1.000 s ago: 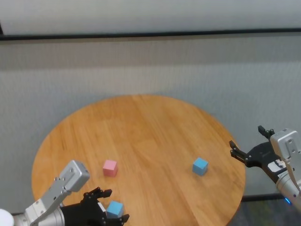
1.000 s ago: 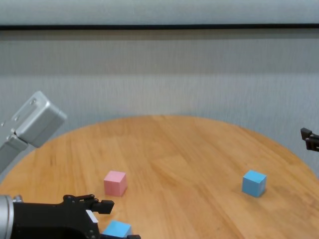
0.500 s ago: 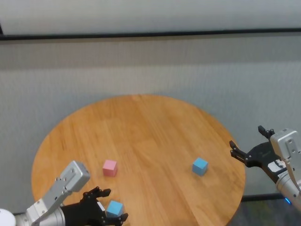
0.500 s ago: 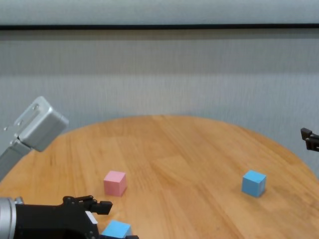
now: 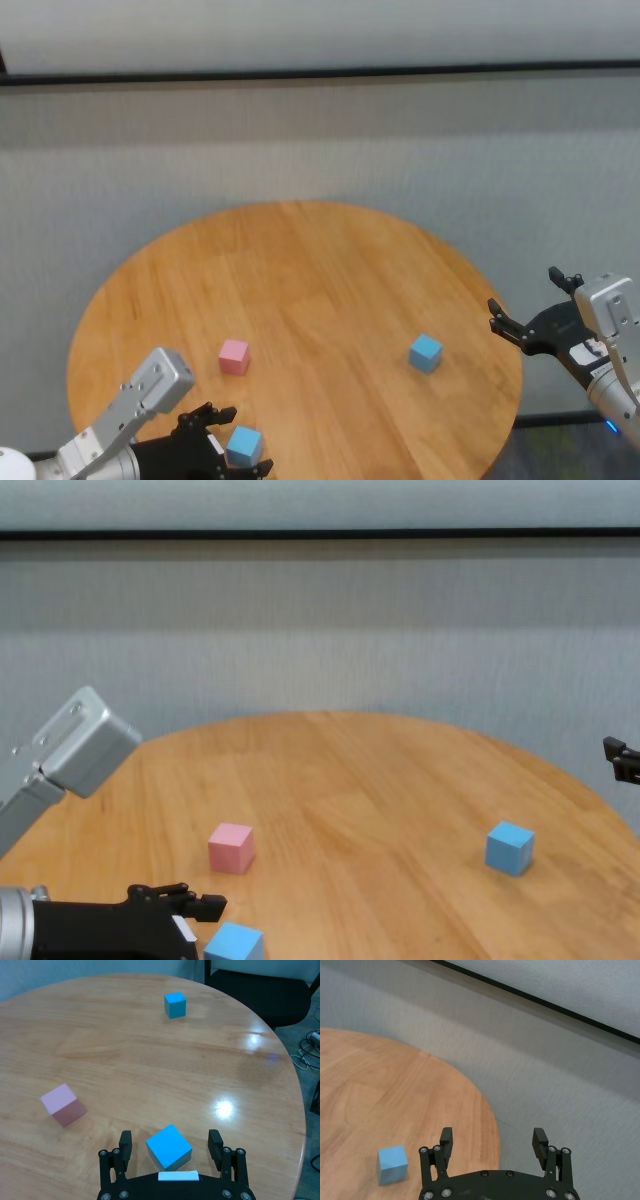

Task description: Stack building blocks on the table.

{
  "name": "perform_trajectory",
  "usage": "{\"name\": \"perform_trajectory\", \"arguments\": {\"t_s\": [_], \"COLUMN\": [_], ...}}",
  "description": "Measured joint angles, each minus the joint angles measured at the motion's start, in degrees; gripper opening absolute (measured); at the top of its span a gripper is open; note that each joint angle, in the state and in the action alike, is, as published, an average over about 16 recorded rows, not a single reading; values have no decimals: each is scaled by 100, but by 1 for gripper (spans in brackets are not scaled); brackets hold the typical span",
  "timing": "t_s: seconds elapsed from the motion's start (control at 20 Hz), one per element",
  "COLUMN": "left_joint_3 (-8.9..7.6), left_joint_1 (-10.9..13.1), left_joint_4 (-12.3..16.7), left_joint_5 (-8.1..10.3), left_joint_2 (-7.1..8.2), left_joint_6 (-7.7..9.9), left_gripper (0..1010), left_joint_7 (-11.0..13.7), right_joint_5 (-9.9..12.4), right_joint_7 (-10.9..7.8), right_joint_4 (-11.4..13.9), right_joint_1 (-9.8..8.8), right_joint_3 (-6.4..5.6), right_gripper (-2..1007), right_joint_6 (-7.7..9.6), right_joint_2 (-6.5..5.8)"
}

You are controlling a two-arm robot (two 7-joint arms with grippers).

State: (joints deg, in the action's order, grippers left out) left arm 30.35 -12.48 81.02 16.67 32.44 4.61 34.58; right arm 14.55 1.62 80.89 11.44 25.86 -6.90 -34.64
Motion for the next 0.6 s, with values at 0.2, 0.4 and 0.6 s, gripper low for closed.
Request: {"name": "perform_trajectory", "arguments": {"t_s": [0.2, 0.4, 0.6], "left_joint_3": [8, 14, 20], "left_joint_1": [-7, -18, -32], "left_joint_4": [-39, -82, -119], "left_joint_5": [-19, -38, -61], "left_joint_2": [-19, -43, -66], "left_joint_6": [15, 42, 72], "left_gripper": [1003, 1003, 1003], "left_joint_7": [-1, -12, -28], "right_joint_5": [0, 0, 0], "right_joint_7": [0, 0, 0], "right_joint_4": [0, 0, 0], "right_joint_1": [0, 0, 0], "right_joint_3": [0, 0, 0], "right_gripper": [1001, 1001, 1001], "right_joint_6": [0, 0, 0], "right_joint_2": [0, 0, 0]}}
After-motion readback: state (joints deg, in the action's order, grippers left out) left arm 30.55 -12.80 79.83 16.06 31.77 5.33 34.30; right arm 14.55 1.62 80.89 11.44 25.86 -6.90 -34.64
